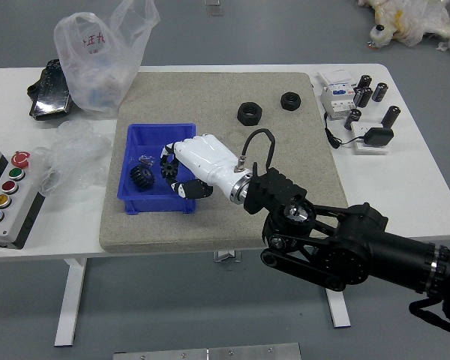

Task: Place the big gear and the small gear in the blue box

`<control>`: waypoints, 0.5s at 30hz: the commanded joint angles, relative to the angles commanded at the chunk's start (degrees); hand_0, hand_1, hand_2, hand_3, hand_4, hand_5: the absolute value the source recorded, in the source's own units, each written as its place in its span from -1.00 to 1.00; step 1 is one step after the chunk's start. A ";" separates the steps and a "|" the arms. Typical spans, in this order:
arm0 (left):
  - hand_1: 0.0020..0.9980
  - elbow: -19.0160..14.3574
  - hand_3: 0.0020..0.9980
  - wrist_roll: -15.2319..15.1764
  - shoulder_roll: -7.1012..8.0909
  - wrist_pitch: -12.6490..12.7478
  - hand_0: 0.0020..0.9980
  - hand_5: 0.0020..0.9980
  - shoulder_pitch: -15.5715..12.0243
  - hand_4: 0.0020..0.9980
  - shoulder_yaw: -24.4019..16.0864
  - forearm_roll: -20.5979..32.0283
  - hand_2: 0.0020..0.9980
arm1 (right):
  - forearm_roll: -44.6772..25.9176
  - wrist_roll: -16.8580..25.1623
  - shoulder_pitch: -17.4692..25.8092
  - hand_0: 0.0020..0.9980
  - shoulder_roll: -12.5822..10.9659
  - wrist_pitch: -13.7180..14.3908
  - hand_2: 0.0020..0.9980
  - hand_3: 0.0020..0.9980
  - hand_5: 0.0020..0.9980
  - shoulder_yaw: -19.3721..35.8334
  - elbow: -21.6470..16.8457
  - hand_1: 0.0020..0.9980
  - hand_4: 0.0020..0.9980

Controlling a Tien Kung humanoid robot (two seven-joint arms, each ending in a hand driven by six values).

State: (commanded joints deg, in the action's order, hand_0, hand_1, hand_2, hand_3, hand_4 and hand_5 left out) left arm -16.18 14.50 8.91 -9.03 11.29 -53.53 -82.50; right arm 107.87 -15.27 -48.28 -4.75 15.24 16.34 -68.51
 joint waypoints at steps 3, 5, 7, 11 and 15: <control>0.11 -0.01 0.35 0.05 0.07 -0.01 0.43 -0.01 -0.06 0.39 -0.11 -0.12 0.11 | 0.19 -0.27 -0.36 -0.16 0.89 -0.09 0.69 0.44 -0.45 -0.53 0.96 0.42 0.07; 0.11 -0.01 0.35 0.04 0.05 -0.02 0.43 -0.01 -0.03 0.39 -0.05 -0.10 0.11 | 0.26 -0.23 -0.42 -0.16 1.28 0.20 0.69 0.44 -0.45 -0.59 1.37 0.42 0.07; 0.11 -0.03 0.35 0.01 0.00 -0.05 0.43 -0.01 0.05 0.39 0.12 0.07 0.11 | 0.32 -0.16 -0.40 -0.11 1.54 0.54 0.88 0.67 -0.38 -0.55 1.63 0.59 0.21; 0.11 -0.06 0.35 0.08 -0.13 -0.12 0.43 -0.01 0.15 0.39 0.10 0.05 0.11 | 0.45 -0.02 -0.13 -0.11 1.71 1.07 0.88 0.67 -0.38 -0.01 1.70 0.59 0.21; 0.11 -0.06 0.35 0.13 -0.12 -0.13 0.43 0.00 0.12 0.39 -0.04 -0.11 0.11 | 0.34 0.22 0.49 -0.10 1.48 1.47 0.89 0.72 -0.39 1.39 1.52 0.60 0.27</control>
State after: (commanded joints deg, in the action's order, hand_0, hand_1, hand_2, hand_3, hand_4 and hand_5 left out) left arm -16.24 14.63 8.79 -9.17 11.41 -53.56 -82.61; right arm 108.21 -15.05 -47.80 -3.27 16.70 17.73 -66.99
